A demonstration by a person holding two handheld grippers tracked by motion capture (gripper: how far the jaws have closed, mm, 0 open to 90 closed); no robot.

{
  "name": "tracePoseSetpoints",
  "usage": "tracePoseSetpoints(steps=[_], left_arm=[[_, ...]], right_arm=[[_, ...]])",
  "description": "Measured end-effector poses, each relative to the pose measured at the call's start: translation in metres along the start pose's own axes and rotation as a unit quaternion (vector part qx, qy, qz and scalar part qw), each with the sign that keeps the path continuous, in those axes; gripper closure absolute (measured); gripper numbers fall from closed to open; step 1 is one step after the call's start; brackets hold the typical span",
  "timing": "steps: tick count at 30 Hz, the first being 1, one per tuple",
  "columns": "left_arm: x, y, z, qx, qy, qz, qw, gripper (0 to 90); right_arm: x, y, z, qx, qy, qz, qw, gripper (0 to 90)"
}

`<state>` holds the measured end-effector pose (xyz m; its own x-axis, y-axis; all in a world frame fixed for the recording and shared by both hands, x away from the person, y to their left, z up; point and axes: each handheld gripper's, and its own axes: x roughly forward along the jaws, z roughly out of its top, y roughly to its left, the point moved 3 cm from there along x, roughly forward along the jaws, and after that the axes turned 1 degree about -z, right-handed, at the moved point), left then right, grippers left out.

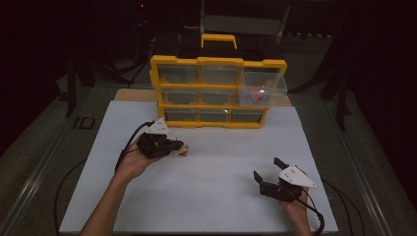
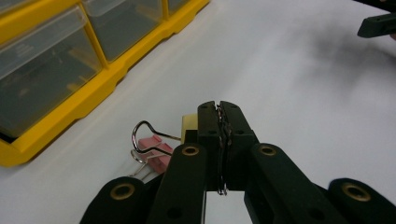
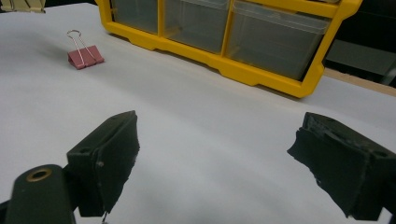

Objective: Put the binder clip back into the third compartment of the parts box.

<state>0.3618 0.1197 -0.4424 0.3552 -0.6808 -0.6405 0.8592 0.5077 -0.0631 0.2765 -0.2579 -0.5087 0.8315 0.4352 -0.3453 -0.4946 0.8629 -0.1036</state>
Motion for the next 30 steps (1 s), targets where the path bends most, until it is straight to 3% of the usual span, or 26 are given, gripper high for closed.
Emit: tracePoseSetpoints(steps=[30], left_arm=[[-0.015, 0.002, 0.026, 0.015, -0.015, 0.007, 0.9998, 88.8]], right_arm=[[0.001, 0.0, 0.0, 0.001, 0.002, 0.003, 1.0, 12.5]])
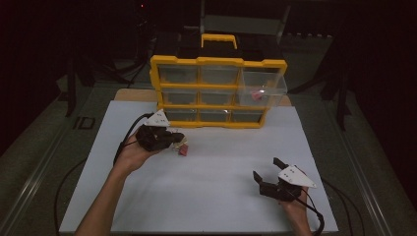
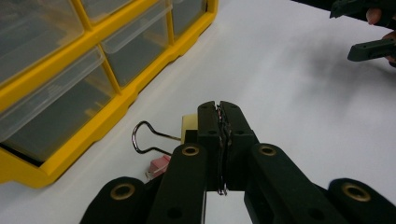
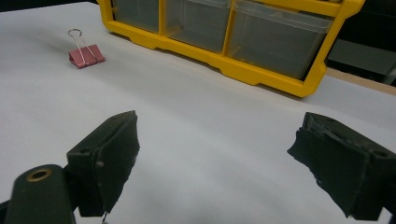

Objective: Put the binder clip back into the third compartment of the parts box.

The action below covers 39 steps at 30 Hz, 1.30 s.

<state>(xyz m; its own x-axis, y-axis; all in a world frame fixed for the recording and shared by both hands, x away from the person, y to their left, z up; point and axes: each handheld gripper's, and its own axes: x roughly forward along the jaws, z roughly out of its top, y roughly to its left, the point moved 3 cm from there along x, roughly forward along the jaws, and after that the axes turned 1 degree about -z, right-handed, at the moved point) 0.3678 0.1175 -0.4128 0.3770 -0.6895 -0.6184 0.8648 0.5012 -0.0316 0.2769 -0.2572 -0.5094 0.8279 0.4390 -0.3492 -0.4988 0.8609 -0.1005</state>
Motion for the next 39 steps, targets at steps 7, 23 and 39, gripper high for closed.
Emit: tracePoseSetpoints(steps=[7, 23, 39], left_arm=[[-0.005, 0.001, 0.008, 0.004, -0.001, 0.004, 1.0, 88.8], [-0.015, 0.003, 0.032, 0.019, -0.011, 0.01, 0.9997, 88.8], [-0.021, 0.005, 0.05, 0.024, -0.02, 0.013, 0.9994, 88.9]], right_arm=[[0.0, 0.0, 0.0, 0.0, 0.0, 0.0, 1.0, 12.5], [0.0, 0.0, 0.0, -0.002, -0.001, -0.001, 1.0, 12.5], [0.0, 0.0, 0.0, -0.001, 0.0, 0.0, 1.0, 12.5]])
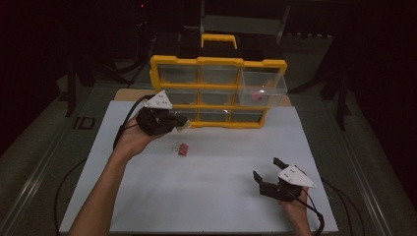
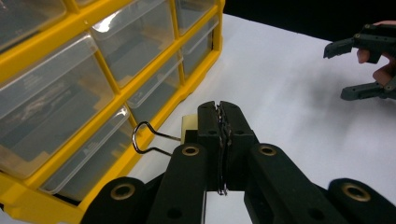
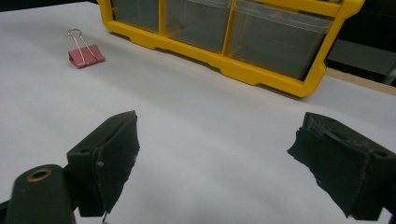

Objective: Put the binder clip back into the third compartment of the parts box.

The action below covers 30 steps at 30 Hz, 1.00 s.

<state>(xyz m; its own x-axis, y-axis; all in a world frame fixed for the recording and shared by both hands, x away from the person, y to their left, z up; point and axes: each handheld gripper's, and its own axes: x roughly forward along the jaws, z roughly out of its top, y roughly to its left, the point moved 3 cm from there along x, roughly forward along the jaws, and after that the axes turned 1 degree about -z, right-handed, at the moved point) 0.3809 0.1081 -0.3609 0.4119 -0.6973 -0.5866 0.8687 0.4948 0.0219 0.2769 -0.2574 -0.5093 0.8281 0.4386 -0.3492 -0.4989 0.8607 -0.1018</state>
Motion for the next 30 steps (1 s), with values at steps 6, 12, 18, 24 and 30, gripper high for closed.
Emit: tracePoseSetpoints(steps=[6, 12, 18, 24, 30], left_arm=[[0.0, 0.001, 0.006, 0.003, -0.002, 0.0, 1.0, 88.9], [0.001, 0.0, 0.014, 0.007, -0.005, -0.001, 1.0, 88.9], [0.001, 0.0, 0.02, 0.011, -0.003, 0.001, 0.9999, 88.9], [-0.001, 0.002, 0.031, 0.012, -0.011, 0.002, 0.9999, 88.8], [-0.001, 0.001, 0.039, 0.017, -0.015, 0.001, 0.9997, 88.9]], right_arm=[[0.0, 0.0, 0.0, 0.0, 0.0, 0.0, 1.0, 12.5], [0.0, 0.0, 0.0, 0.0, 0.001, 0.001, 1.0, 12.5], [0.001, 0.0, 0.0, -0.002, 0.001, 0.002, 1.0, 12.5], [0.001, 0.0, 0.0, -0.002, 0.001, 0.002, 1.0, 12.4], [0.001, 0.0, 0.0, -0.002, 0.001, 0.002, 1.0, 12.5]])
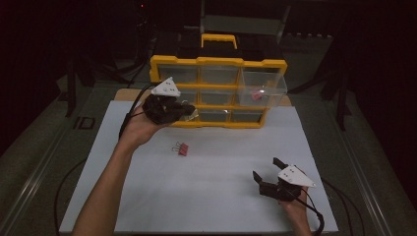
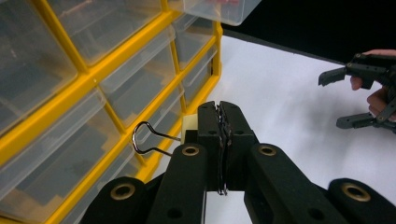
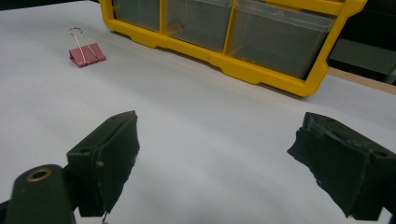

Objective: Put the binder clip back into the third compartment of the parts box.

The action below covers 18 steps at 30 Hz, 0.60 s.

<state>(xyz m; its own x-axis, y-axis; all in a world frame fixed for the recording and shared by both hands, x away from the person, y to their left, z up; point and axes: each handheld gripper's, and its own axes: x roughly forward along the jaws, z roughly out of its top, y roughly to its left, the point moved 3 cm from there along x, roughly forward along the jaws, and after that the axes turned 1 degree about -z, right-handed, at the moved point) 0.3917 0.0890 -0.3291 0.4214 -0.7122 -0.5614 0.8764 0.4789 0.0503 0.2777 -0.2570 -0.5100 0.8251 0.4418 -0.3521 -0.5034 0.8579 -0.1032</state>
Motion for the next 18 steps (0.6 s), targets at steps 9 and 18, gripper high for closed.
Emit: tracePoseSetpoints(steps=[9, 18], left_arm=[[0.002, 0.001, 0.013, 0.004, 0.0, -0.001, 1.0, 88.8], [0.003, 0.0, 0.025, 0.013, -0.004, -0.003, 0.9999, 88.9]], right_arm=[[0.0, 0.0, 0.0, 0.0, 0.0, -0.001, 1.0, 12.5], [-0.001, -0.001, 0.0, 0.001, -0.002, -0.002, 1.0, 12.5]])
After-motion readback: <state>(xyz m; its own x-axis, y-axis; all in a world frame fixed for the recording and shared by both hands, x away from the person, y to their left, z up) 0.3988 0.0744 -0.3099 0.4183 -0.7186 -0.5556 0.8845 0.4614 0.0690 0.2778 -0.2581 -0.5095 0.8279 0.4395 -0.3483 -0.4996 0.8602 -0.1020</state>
